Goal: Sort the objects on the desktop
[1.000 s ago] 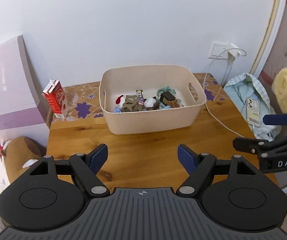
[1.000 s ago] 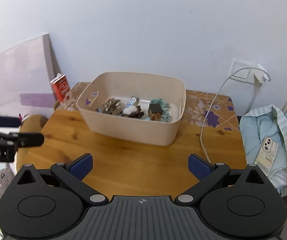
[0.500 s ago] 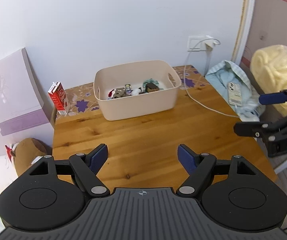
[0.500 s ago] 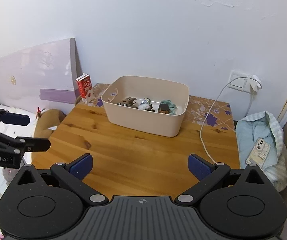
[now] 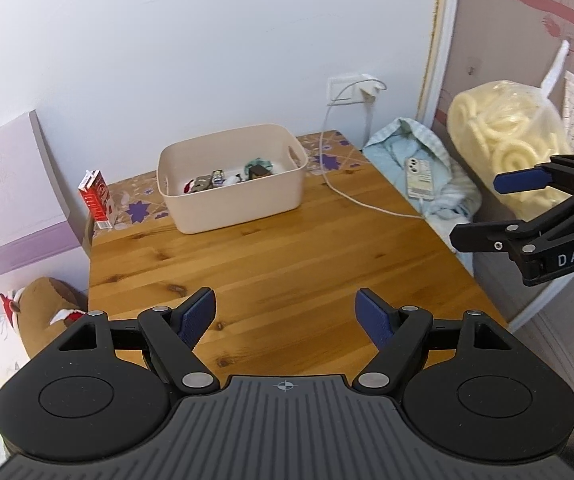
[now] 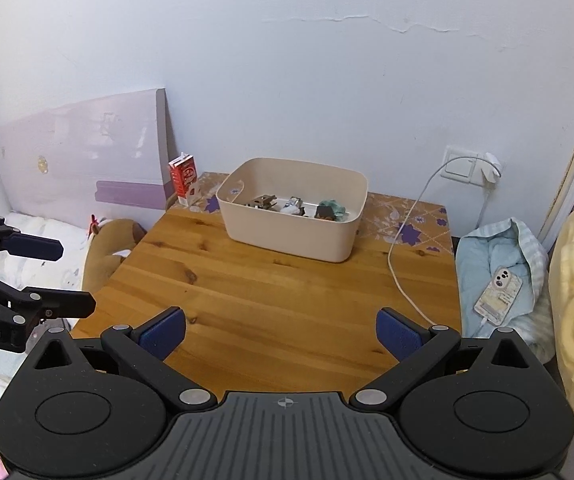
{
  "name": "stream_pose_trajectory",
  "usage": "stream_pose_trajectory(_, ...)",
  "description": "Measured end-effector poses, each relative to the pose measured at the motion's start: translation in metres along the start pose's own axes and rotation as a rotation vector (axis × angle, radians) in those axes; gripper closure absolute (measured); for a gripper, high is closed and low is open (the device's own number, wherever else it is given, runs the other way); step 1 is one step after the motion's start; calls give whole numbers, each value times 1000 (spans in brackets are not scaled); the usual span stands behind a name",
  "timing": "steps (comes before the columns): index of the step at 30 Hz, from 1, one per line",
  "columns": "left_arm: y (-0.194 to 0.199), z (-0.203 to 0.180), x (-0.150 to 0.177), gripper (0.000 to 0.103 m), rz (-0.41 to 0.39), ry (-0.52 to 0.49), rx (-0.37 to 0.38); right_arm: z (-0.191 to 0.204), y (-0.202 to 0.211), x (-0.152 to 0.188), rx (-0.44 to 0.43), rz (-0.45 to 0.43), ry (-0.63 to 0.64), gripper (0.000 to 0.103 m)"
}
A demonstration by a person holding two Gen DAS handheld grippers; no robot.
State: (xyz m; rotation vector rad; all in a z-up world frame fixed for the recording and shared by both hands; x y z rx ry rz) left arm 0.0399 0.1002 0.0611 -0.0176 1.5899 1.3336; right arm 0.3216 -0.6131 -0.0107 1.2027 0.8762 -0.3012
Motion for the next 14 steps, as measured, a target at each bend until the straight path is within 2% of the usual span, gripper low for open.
stream_pose_trajectory(5, 15, -6, 3, 25, 10, -5, 29, 1, 11, 7, -3, 14, 13, 0)
stream_pose_trajectory(14, 30, -10, 4, 25, 4, 12, 31, -7, 19, 12, 1, 31, 0, 0)
Point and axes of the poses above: each gripper's, at about its wrist camera, not at the fingertips, and y roughly against the way its jaws point, z to its left, x to its underside, the point moved 2 cm from there along -y, roughly the way its jaws point, and after that the axes turned 2 degrees about -x, right-handed, at the moved point
